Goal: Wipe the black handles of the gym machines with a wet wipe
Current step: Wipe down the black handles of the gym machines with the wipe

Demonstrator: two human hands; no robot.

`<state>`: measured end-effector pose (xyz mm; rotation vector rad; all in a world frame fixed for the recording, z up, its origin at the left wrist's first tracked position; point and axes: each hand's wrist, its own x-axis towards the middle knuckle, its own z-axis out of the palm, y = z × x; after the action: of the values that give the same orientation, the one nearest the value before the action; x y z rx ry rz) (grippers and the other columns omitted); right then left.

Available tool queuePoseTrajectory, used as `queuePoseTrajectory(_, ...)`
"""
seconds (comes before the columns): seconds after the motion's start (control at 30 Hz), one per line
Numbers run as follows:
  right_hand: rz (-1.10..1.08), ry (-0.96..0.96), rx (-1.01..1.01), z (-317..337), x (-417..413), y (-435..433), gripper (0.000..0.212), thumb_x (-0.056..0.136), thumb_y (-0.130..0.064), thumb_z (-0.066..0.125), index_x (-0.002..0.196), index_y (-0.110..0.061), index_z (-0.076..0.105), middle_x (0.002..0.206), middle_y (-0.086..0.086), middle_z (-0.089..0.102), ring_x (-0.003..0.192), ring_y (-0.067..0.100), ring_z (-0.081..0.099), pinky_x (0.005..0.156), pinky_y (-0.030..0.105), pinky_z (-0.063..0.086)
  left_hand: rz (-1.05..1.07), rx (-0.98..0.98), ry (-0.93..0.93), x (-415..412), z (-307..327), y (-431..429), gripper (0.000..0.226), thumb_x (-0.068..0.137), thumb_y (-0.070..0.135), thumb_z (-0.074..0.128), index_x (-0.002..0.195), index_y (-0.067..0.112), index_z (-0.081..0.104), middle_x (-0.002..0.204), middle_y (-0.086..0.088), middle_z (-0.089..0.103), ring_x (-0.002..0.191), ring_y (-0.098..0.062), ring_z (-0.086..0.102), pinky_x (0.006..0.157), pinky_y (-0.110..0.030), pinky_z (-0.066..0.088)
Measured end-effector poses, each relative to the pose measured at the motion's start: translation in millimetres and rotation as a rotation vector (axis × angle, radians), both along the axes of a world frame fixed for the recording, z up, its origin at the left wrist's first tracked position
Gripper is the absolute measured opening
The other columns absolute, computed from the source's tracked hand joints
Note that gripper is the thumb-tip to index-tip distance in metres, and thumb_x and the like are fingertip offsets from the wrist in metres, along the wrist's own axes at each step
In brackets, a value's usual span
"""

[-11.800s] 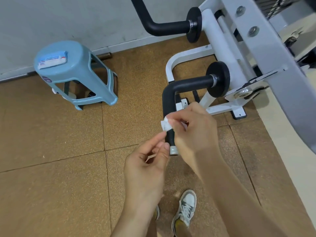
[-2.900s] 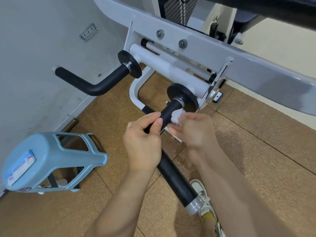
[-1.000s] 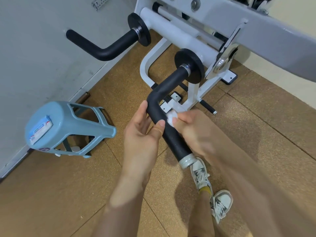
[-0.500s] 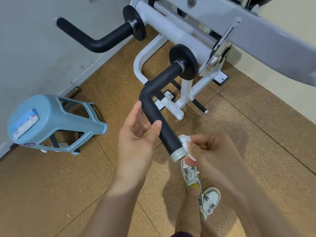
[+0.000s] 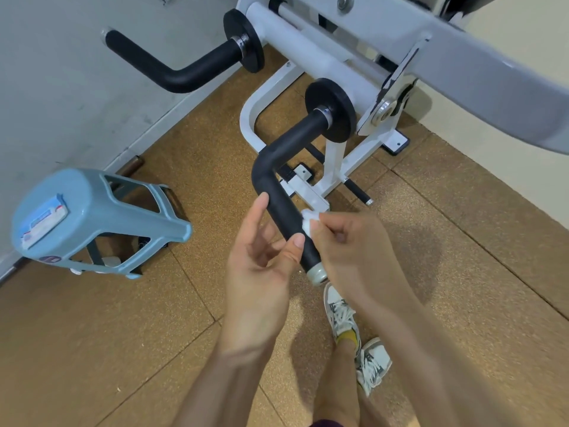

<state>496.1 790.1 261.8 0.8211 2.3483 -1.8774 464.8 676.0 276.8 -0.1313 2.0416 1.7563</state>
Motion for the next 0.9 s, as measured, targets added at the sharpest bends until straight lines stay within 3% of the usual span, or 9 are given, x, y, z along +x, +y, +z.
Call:
queuePoseTrajectory(0.1, 0.018, -0.083, -0.036, 11.6, 31.5, 0.8, 0.033, 0.095, -0.025, 0.051, 0.067, -0.014, 0.064, 0.049, -0.007, 0.06, 0.042, 0.01, 0.047, 0.045, 0.032, 0.039, 0.049, 0.02, -0.013, 2.8, 0.9, 1.5, 0.059, 0.087, 0.003, 0.061, 0.136, 0.033, 0.046, 0.119, 0.004, 0.067, 0.104, -0.008, 0.066, 0.088, -0.022, 0.053)
queuePoseTrajectory(0.2, -0.036, -0.023, -0.026, 6.1, 14.5, -1.3, 0.032, 0.093, -0.022, 0.053, 0.069, -0.003, 0.061, 0.049, 0.006, 0.055, 0.046, 0.023, 0.043, 0.047, 0.036, 0.04, 0.051, 0.036, -0.016, 4.8, -1.1, 2.9, 0.056, 0.087, 0.005, 0.061, 0.133, 0.034, 0.047, 0.114, 0.007, 0.069, 0.101, -0.008, 0.066, 0.081, -0.018, 0.054)
queuePoseTrajectory(0.3, -0.116, 0.013, -0.081, 1.9, 6.2, -14.8, 0.039, 0.095, -0.025, 0.051, 0.059, -0.012, 0.055, 0.043, -0.006, 0.043, 0.043, 0.008, 0.037, 0.045, 0.03, 0.036, 0.062, 0.033, 0.01, 8.2, -2.3, 1.5, 0.053, 0.085, 0.008, 0.063, 0.131, 0.032, 0.049, 0.11, 0.002, 0.071, 0.101, -0.016, 0.067, 0.088, -0.029, 0.053)
queuePoseTrajectory(0.37, -0.182, -0.022, -0.1, 8.1, 25.0, -18.3, 0.034, 0.096, -0.026, 0.051, 0.064, -0.022, 0.064, 0.047, -0.014, 0.053, 0.044, 0.003, 0.049, 0.046, 0.019, 0.038, 0.091, 0.049, 0.019, 10.5, -2.4, 2.0, 0.05, 0.082, 0.009, 0.065, 0.127, 0.028, 0.052, 0.104, -0.001, 0.072, 0.097, -0.022, 0.068, 0.09, -0.035, 0.053)
queuePoseTrajectory(0.5, -0.362, -0.044, -0.227, 10.2, 50.3, -30.4, 0.026, 0.095, -0.024, 0.054, 0.08, -0.026, 0.075, 0.068, -0.002, 0.072, 0.068, 0.021, 0.068, 0.062, 0.028, 0.051, 0.15, 0.038, 0.066, 24.1, -8.0, 1.6, 0.03, 0.079, 0.011, 0.067, 0.107, 0.019, 0.06, 0.09, -0.003, 0.064, 0.08, -0.019, 0.059, 0.085, -0.042, 0.053)
queuePoseTrajectory(0.57, -0.469, -0.072, -0.314, 6.5, 50.2, -43.7, 0.027, 0.095, -0.019, 0.053, 0.077, -0.023, 0.073, 0.069, 0.006, 0.071, 0.067, 0.024, 0.069, 0.062, 0.031, 0.051, 0.155, 0.019, 0.085, 32.4, -7.9, 0.5, 0.021, 0.077, 0.015, 0.069, 0.097, 0.019, 0.064, 0.081, -0.007, 0.061, 0.068, -0.012, 0.061, 0.075, -0.032, 0.055)
queuePoseTrajectory(0.67, -0.532, -0.103, -0.484, 13.4, 47.7, -57.9, 0.03, 0.097, -0.015, 0.05, 0.078, -0.015, 0.074, 0.067, -0.001, 0.074, 0.066, 0.008, 0.07, 0.062, 0.021, 0.05, 0.133, -0.024, 0.134, 44.3, -5.0, -2.4, 0.017, 0.078, 0.002, 0.07, 0.088, 0.017, 0.07, 0.083, -0.017, 0.059, 0.052, -0.004, 0.061, 0.059, -0.014, 0.048)
queuePoseTrajectory(0.8, -0.498, -0.131, -0.658, 25.8, 50.9, -57.0, 0.033, 0.098, -0.012, 0.048, 0.077, -0.004, 0.072, 0.068, 0.007, 0.074, 0.066, 0.018, 0.071, 0.058, 0.02, 0.052, 0.009, -0.17, 0.283, 59.4, -5.2, -15.1, 0.024, 0.079, 0.021, 0.071, 0.095, 0.039, 0.074, 0.098, 0.011, 0.064, 0.08, -0.008, 0.062, 0.068, -0.011, 0.048)
queuePoseTrajectory(0.9, -0.514, -0.2, -0.849, 34.9, 54.6, -48.2, 0.033, 0.097, -0.013, 0.049, 0.076, -0.006, 0.073, 0.063, 0.006, 0.071, 0.054, 0.013, 0.064, 0.052, 0.02, 0.049, -0.176, -0.309, 0.427, 64.8, -6.7, -26.0, 0.034, 0.083, 0.03, 0.069, 0.116, 0.037, 0.066, 0.109, 0.016, 0.057, 0.084, -0.009, 0.059, 0.075, -0.012, 0.047)
